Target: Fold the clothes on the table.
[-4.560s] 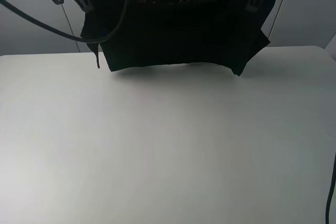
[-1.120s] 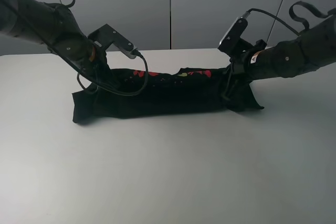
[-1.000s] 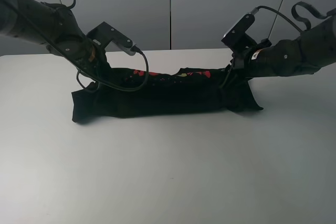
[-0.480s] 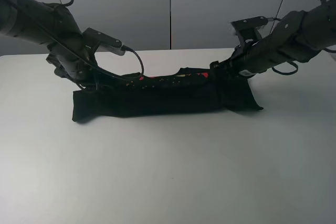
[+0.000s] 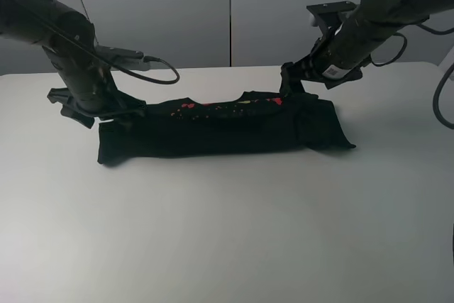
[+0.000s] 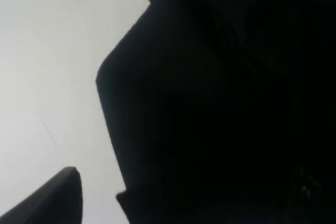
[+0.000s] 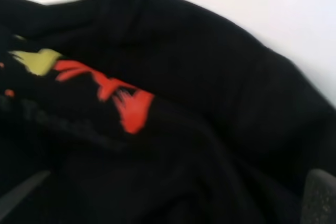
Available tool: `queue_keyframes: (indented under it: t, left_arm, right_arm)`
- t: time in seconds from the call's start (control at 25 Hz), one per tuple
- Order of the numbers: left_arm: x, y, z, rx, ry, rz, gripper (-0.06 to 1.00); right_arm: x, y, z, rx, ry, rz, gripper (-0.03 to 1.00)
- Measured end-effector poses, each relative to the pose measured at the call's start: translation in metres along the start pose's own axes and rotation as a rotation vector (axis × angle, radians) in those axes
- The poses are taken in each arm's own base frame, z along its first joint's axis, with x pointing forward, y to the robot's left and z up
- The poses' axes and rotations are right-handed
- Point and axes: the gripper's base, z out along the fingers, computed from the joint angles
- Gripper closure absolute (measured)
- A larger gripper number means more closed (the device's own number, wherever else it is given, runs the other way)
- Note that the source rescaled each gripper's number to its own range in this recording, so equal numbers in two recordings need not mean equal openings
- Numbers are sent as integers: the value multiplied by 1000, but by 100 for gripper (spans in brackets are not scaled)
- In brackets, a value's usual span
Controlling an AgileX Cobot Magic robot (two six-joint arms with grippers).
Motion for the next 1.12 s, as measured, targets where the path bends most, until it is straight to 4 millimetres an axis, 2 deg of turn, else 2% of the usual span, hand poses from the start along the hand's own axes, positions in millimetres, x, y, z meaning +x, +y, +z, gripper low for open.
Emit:
queue_keyframes:
  t: [0.12,0.28,0.48,0.6,0.68,0.84,1.12]
  left_arm:
    - [-7,10,-4,43,26,-44,-4]
    - [-14,11,-11,62,31,-56,-4]
    - [-14,14,-11,63,36,-70,-4]
    - [-15,18,-9,66,40,-84,-4]
    - [-15,21,-6,66,50,-84,-4]
    - [-12,18,10,66,84,-81,-4]
    - [-9,16,31,67,118,-87,-4]
  right_arm:
    - [-10,-3,-11,39,36,43,-3]
    - [-22,-4,-25,53,73,101,-3]
    - [-23,-4,-32,63,134,128,-3]
    - [-20,-5,-23,70,175,127,-3]
    - [-16,-6,-10,72,214,127,-3]
    - [-7,-6,13,71,303,130,-3]
    - [1,-7,31,73,373,127,-3]
